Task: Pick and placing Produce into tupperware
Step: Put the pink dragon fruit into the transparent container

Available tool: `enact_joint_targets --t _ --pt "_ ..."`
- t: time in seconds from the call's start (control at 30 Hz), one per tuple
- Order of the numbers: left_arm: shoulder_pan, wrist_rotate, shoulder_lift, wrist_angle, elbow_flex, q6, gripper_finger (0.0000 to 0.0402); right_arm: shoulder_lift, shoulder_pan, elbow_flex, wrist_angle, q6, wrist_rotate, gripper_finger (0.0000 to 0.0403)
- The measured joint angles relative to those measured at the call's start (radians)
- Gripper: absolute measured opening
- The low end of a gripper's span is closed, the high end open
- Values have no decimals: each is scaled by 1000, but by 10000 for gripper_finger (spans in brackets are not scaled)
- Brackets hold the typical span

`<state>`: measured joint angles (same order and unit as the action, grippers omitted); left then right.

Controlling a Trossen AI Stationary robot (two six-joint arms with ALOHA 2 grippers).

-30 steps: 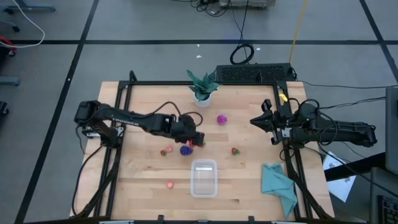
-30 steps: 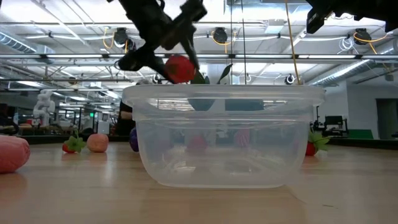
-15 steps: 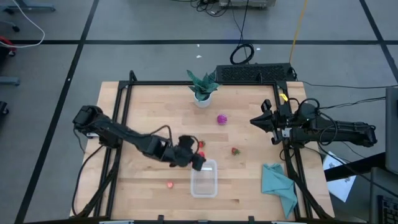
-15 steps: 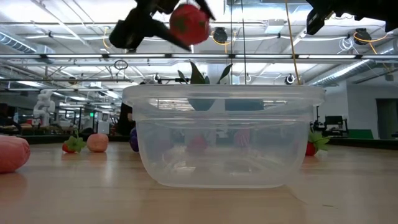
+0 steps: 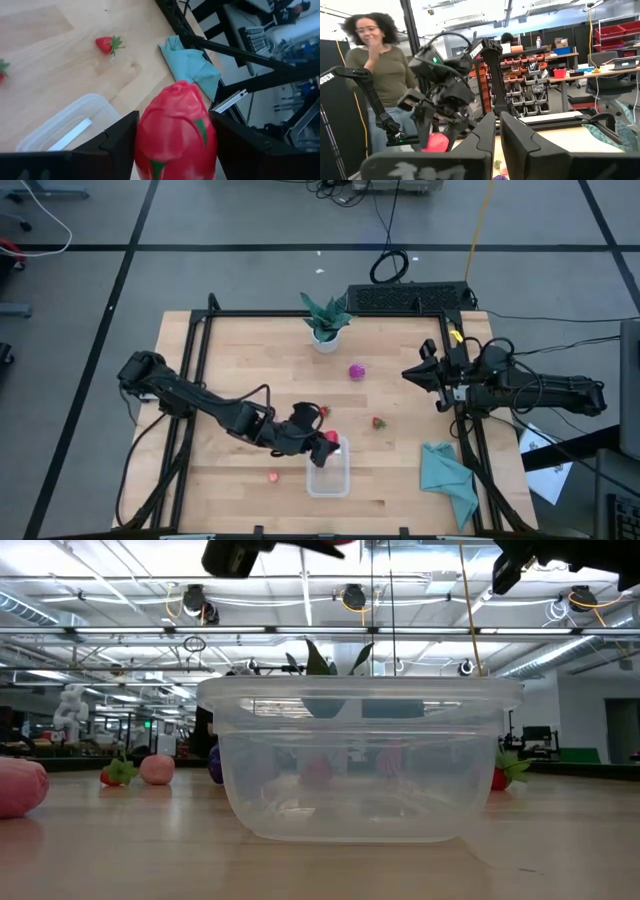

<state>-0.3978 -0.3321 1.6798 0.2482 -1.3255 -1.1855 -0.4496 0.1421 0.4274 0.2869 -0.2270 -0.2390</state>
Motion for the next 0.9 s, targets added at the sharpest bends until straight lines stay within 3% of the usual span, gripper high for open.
enact_joint_targets --t 0.5,0.9 --pt "-17 93 2 -48 -8 147 230 0 0 0 0 -1 1 18" --pt "-19 176 2 91 -13 36 230 1 0 0 45 2 1 18"
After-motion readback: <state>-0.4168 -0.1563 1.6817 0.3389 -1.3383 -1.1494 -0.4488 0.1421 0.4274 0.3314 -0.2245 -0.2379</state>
